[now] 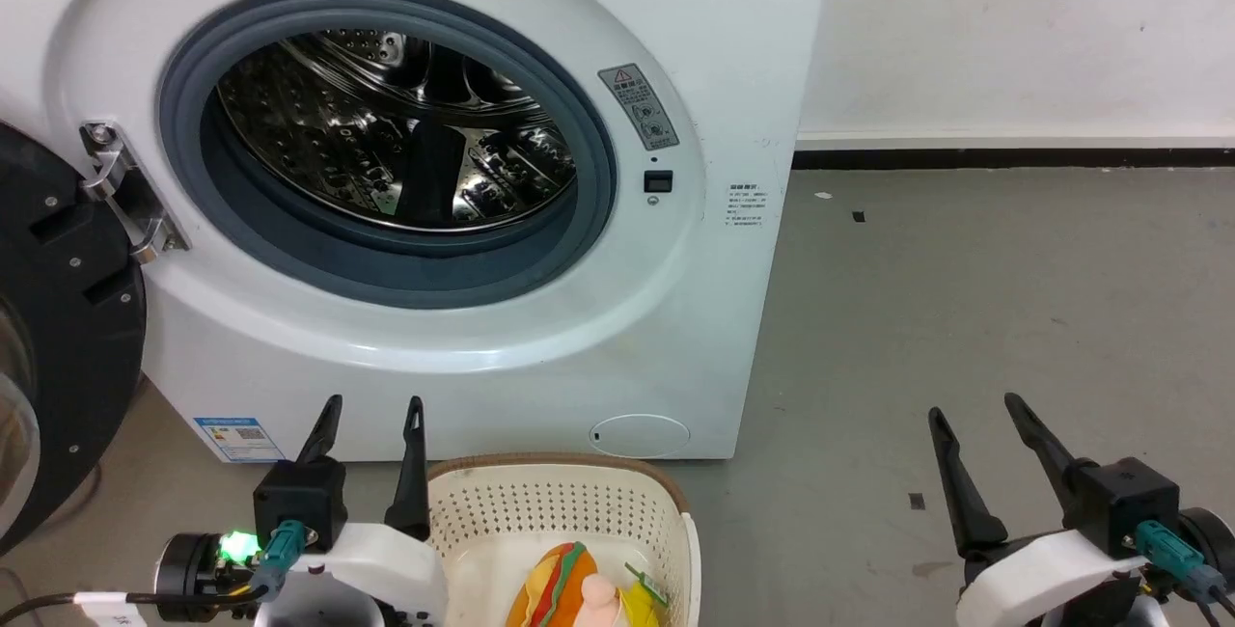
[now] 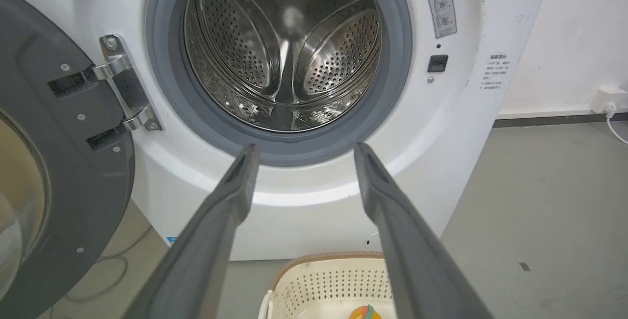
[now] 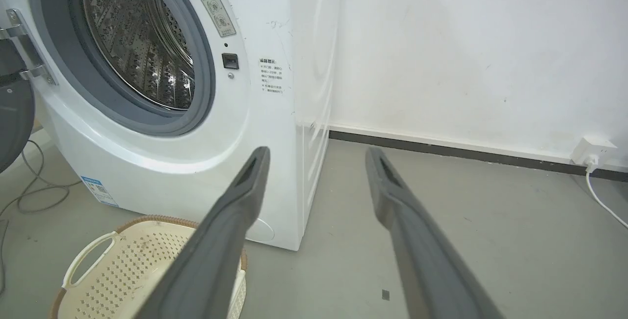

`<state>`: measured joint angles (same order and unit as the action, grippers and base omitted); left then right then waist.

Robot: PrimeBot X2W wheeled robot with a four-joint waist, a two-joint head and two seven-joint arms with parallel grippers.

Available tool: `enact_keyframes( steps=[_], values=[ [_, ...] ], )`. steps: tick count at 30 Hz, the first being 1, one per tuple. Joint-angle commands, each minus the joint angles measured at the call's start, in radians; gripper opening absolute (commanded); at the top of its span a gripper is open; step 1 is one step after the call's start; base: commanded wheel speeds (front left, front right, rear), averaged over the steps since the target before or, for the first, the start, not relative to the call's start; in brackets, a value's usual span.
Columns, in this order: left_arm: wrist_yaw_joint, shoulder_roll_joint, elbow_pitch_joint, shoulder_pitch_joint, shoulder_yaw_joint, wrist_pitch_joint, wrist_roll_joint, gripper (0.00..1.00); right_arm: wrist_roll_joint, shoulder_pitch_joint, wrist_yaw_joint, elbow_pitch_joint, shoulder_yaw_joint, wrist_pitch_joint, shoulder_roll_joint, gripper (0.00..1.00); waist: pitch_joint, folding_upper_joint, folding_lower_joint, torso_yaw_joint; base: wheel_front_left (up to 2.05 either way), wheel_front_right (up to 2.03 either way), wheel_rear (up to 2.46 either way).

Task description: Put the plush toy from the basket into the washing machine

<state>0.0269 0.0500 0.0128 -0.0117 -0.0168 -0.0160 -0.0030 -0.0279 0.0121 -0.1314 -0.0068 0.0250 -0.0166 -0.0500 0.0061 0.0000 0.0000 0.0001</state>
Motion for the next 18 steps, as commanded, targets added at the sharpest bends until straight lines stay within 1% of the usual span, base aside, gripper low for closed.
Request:
enact_keyframes(
  steps=[1,7,18],
  values=[
    [0.008,0.000,0.008,-0.012,-0.004,-0.011,-0.004,1.00,-0.009,0.000,0.000,-0.005,0.007,-0.011,0.000,1.00,0.002,0.0000,0.0000,0.000,0.00,0.00,0.00],
    [0.012,0.001,0.045,-0.039,-0.014,-0.023,-0.007,1.00,-0.018,-0.007,0.000,-0.012,0.020,-0.024,0.000,1.00,0.019,0.0000,0.0000,-0.001,0.00,0.00,0.00],
    [0.007,0.001,0.171,-0.132,-0.032,-0.046,-0.020,1.00,-0.024,-0.040,0.000,-0.028,0.046,-0.047,0.000,1.00,0.090,0.0000,0.0000,-0.011,0.00,0.00,0.00]
  ],
)
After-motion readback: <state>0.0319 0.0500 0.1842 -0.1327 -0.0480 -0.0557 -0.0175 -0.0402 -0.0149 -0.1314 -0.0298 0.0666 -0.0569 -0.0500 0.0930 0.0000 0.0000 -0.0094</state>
